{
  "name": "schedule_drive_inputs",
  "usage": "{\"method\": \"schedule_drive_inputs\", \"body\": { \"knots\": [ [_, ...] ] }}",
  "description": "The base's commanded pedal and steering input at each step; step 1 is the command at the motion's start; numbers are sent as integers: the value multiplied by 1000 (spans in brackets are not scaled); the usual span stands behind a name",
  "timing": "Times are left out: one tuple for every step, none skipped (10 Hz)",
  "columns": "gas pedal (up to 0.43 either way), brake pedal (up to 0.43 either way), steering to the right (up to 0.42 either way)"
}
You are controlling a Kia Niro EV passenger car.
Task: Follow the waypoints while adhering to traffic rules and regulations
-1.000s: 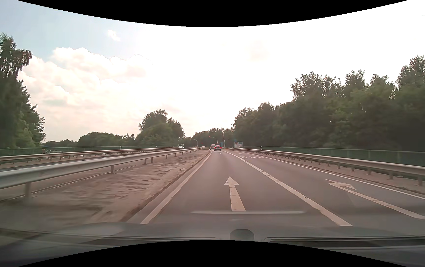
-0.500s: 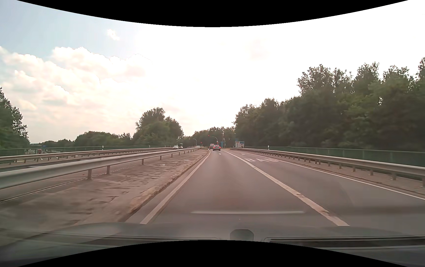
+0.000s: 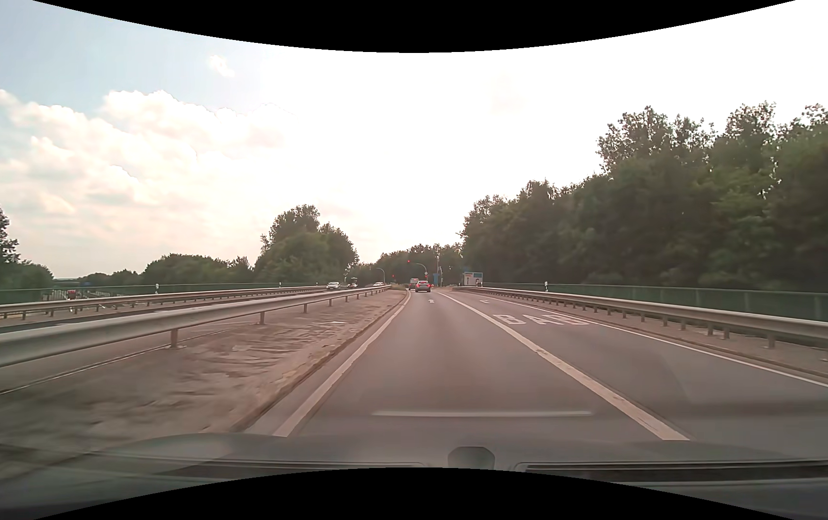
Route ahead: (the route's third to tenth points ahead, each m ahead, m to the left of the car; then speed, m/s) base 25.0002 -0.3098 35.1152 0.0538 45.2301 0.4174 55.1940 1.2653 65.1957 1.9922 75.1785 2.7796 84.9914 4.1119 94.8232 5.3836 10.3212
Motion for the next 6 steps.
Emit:
{"method": "schedule_drive_inputs", "body": {
  "knots": [
    [20, 0, -6],
    [8, 0, -6],
    [0, 0, -6],
    [0, 0, -6],
    [0, 0, -7],
    [0, 0, -6]
  ]
}}
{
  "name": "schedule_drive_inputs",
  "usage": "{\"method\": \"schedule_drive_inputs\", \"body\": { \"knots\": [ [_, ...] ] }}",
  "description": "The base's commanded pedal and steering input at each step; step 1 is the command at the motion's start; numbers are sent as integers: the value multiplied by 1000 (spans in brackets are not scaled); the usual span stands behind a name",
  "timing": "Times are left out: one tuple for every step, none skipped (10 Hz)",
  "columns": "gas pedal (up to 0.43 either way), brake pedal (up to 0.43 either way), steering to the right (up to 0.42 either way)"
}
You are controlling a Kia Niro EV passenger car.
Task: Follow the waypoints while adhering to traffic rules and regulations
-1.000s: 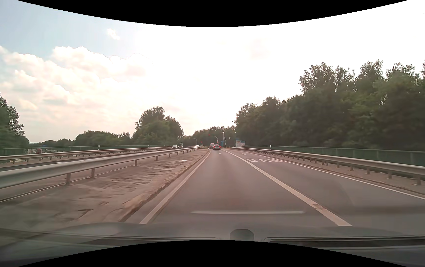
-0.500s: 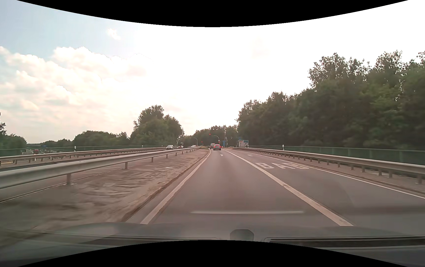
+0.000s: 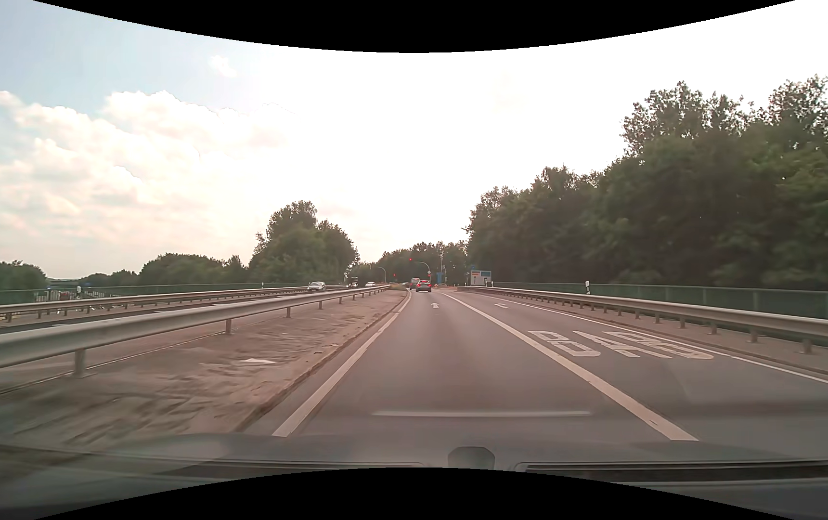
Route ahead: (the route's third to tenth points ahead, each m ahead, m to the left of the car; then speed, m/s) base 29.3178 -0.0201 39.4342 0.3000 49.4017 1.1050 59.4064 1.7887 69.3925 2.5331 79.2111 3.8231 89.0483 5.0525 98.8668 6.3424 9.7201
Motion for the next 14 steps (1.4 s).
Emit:
{"method": "schedule_drive_inputs", "body": {
  "knots": [
    [0, 0, -6],
    [0, 0, -6],
    [0, 0, -6],
    [0, 0, -6],
    [0, 0, -6],
    [0, 0, -6],
    [0, 0, -6],
    [0, 0, -6],
    [0, 0, -6],
    [0, 0, -6],
    [0, 0, -6],
    [0, 0, -6],
    [0, 0, -5],
    [0, 0, -5]
  ]
}}
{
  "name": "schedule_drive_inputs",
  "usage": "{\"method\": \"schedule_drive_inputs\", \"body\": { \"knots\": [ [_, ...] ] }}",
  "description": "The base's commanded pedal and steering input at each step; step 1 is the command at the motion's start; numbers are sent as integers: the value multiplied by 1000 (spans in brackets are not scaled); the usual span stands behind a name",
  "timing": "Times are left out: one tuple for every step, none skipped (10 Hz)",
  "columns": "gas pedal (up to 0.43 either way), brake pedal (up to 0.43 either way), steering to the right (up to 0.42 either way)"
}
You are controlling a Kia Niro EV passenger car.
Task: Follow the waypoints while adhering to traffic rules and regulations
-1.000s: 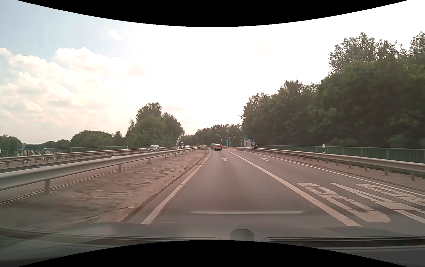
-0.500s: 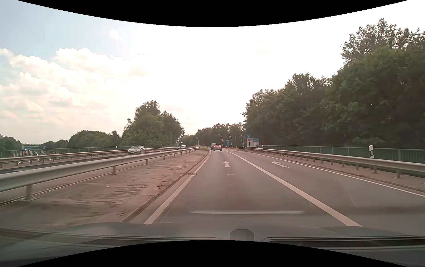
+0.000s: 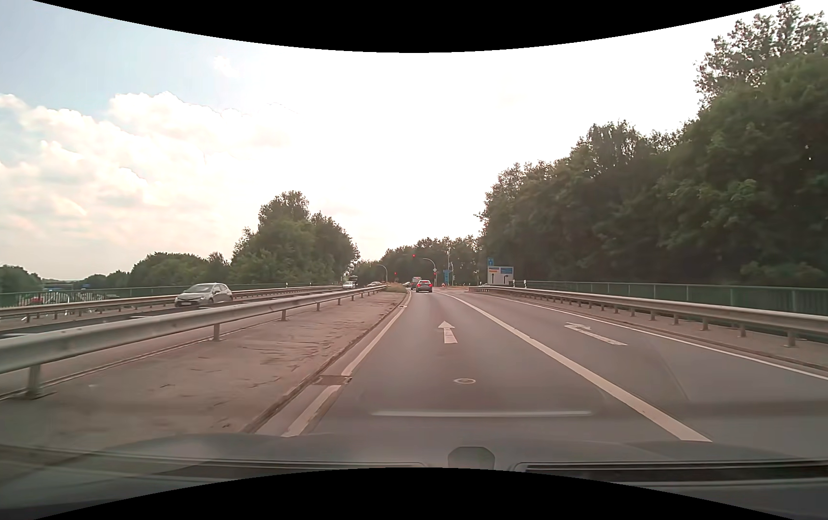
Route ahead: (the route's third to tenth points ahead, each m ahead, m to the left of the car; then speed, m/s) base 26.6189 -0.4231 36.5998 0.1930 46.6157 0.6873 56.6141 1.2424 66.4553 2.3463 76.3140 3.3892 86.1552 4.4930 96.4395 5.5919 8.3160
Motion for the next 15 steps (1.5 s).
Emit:
{"method": "schedule_drive_inputs", "body": {
  "knots": [
    [0, 0, -3],
    [0, 0, -2],
    [0, 0, -3],
    [0, 0, -2],
    [0, 0, -2],
    [0, 0, -2],
    [0, 0, -2],
    [0, 0, -1],
    [0, 0, 0],
    [0, 0, 0],
    [0, 0, 0],
    [0, 0, 0],
    [0, 0, 0],
    [0, 0, 0],
    [0, 0, 0]
  ]
}}
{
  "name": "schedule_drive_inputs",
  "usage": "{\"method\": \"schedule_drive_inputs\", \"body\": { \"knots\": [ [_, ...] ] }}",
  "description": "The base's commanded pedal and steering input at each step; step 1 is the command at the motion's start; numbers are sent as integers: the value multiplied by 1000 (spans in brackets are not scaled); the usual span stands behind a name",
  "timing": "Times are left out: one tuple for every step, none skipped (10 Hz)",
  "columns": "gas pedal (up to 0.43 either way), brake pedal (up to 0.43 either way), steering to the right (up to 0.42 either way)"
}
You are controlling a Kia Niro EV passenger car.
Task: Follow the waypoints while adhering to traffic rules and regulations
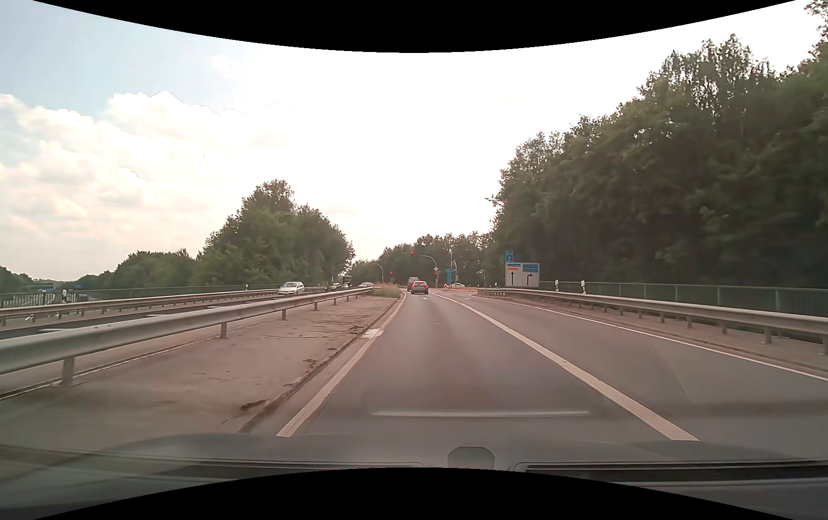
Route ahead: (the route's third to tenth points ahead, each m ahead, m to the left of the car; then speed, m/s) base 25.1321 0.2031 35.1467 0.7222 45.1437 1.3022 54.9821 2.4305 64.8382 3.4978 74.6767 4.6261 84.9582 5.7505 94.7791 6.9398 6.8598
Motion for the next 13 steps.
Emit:
{"method": "schedule_drive_inputs", "body": {
  "knots": [
    [0, 0, 0],
    [0, 0, 0],
    [0, 0, 0],
    [8, 0, -1],
    [8, 0, -1],
    [20, 0, -1],
    [20, 0, -2],
    [20, 0, -2],
    [20, 0, -2],
    [20, 0, -2],
    [20, 0, -2],
    [20, 0, -4],
    [20, 0, -9]
  ]
}}
